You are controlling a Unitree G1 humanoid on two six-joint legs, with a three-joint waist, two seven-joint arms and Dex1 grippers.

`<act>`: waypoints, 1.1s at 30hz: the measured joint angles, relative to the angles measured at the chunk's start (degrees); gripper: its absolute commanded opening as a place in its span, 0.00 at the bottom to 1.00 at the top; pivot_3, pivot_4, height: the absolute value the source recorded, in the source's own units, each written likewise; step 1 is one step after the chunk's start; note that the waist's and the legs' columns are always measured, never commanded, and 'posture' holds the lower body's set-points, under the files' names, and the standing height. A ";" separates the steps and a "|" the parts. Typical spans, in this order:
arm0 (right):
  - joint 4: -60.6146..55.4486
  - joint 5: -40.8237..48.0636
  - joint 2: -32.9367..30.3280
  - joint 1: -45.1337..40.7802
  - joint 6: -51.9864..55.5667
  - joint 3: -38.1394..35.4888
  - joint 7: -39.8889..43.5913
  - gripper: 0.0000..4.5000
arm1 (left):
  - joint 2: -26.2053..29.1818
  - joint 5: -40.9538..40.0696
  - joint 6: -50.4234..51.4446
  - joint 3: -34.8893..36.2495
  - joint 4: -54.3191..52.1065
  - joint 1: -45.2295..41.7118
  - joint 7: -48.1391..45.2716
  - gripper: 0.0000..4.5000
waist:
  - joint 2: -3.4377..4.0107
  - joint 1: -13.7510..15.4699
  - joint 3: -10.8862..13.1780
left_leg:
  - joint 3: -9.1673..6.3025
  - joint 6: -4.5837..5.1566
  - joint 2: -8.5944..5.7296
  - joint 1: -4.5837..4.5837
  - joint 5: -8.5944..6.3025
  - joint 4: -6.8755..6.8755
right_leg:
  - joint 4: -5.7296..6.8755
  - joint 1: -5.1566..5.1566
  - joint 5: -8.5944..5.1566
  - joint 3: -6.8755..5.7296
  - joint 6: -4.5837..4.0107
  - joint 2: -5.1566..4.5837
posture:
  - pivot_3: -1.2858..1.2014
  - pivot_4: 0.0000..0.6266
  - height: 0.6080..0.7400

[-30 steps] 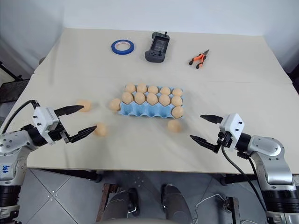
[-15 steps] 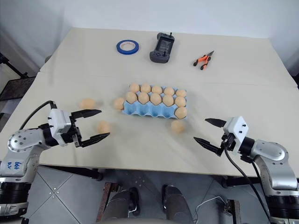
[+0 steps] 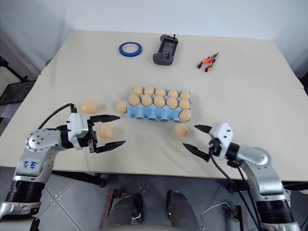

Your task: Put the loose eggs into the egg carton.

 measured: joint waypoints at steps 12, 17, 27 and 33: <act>8.08 -5.68 5.24 -8.78 1.34 5.28 -4.20 0.78 | -0.04 -0.01 0.34 0.63 -0.73 2.27 1.62 1.00 | -0.09 -0.65 -0.06 | 0.02 0.01 0.04 0.08 0.01 -0.03 | 0.06 0.05 0.04 -0.01 0.00 0.00 | 0.52 0.24 1.00; 7.87 -6.14 5.62 -7.26 1.64 7.46 -2.86 0.55 | 0.03 -0.01 0.33 1.26 -1.08 2.85 2.26 1.00 | -0.07 -0.49 -0.05 | 0.03 0.02 0.02 0.03 0.02 -0.05 | 0.07 0.00 0.09 -0.01 0.09 -0.02 | 0.52 0.24 1.00; 7.04 -6.02 5.06 -6.27 1.61 7.47 -1.85 0.55 | 0.01 -0.01 0.27 2.31 -0.93 2.86 2.74 1.00 | -0.08 -0.07 -0.05 | 0.03 0.02 0.02 0.02 0.02 -0.09 | 0.05 -0.03 0.11 -0.03 0.11 -0.02 | 0.52 0.24 1.00; 5.72 -4.04 5.23 -9.07 3.21 7.47 -1.06 0.43 | 0.01 -0.01 0.16 2.79 -0.22 2.76 3.36 1.00 | -0.08 -0.06 -0.05 | 0.02 0.02 0.03 0.01 0.02 -0.11 | 0.05 -0.05 0.10 -0.05 0.11 -0.01 | 0.52 0.24 1.00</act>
